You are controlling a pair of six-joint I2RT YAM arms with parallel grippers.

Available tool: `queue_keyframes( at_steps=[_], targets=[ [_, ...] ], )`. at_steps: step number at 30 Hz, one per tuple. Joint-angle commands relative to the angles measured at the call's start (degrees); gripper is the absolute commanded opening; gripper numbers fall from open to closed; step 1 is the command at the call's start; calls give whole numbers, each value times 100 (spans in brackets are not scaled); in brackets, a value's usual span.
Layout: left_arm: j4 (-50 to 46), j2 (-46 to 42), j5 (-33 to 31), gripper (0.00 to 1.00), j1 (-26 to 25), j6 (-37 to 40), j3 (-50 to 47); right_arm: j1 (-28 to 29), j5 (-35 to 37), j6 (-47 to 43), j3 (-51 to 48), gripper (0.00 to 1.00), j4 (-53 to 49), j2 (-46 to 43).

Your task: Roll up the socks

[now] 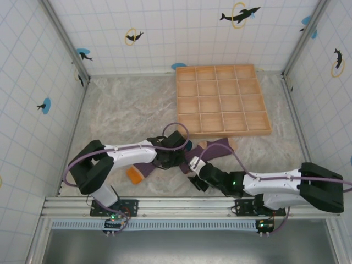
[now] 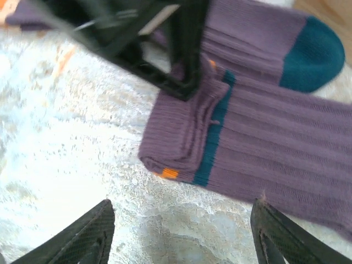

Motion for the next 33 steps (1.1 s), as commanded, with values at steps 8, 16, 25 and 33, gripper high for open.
queue_keyframes(
  at_steps=[8,16,25,33],
  targets=[
    [-466,141,371,0,99,323,-12,529,1146,-1188,151,59,1408,747],
    [-959,210,-93,0,102,355,328,618,1191,-1520,235,55,1706,1134],
    [-425,123,356,0,98,106,200,643,1000,-1483,412,53,2030,1705],
    [9,143,849,0,91,-131,11,574,1185,-1151,398,48,2136,2153]
  ],
)
